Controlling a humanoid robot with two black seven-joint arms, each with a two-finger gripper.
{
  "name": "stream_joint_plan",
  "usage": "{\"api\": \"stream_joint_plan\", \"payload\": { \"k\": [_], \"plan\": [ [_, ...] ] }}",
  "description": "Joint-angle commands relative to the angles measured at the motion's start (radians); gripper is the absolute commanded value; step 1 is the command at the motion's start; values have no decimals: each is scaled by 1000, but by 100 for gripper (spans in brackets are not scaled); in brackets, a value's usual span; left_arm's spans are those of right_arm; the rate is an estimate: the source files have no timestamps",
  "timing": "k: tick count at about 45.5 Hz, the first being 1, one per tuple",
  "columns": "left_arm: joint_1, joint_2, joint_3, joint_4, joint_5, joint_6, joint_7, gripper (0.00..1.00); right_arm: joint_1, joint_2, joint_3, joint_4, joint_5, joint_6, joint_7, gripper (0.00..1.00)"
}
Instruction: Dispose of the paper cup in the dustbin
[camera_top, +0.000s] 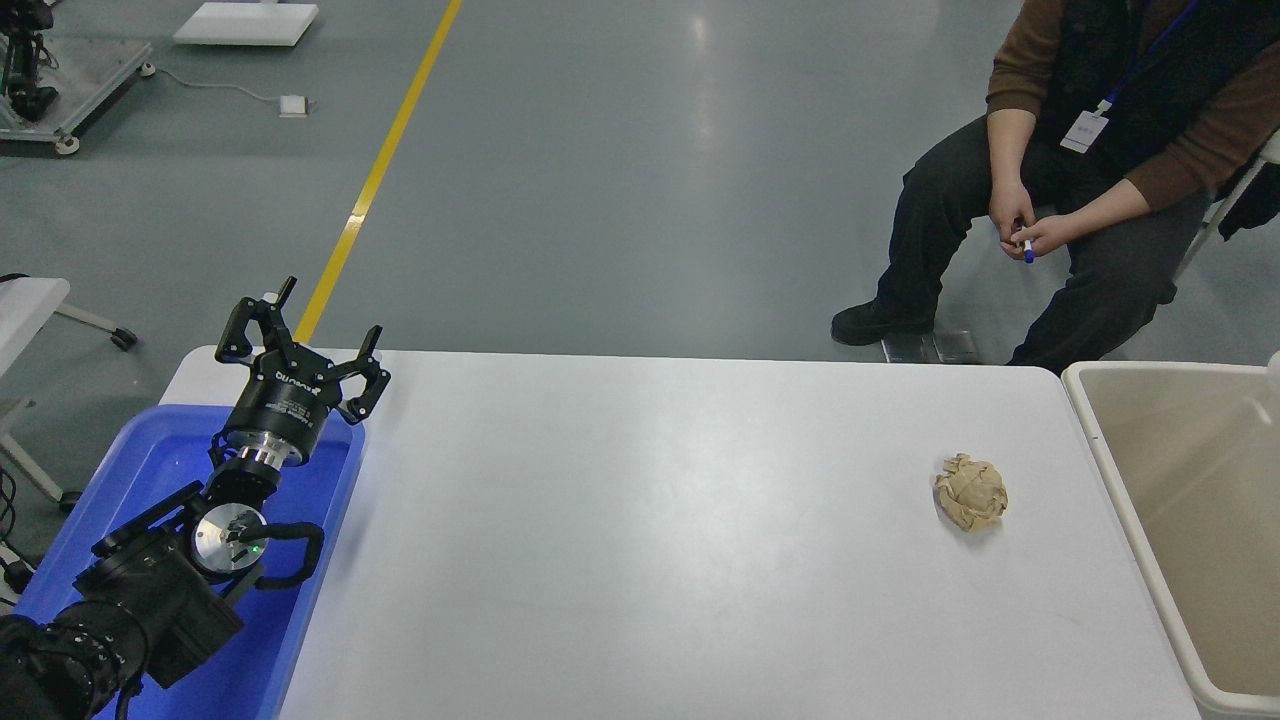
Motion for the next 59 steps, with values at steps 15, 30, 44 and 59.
{"api": "stream_joint_plan", "payload": {
  "k": [15,30,44,59],
  "plan": [
    [-1,0,0,0,0,0,0,100,-609,479,454,-597,425,-228,-54,0],
    [-1,0,0,0,0,0,0,100,-724,625,857,-829,420,-219,-202,0],
    [1,0,0,0,0,0,0,100,-754,627,1216,-832,426,-216,-362,0],
    [-1,0,0,0,0,0,0,100,-763,648,1342,-830,428,-214,-431,0]
  ]
}}
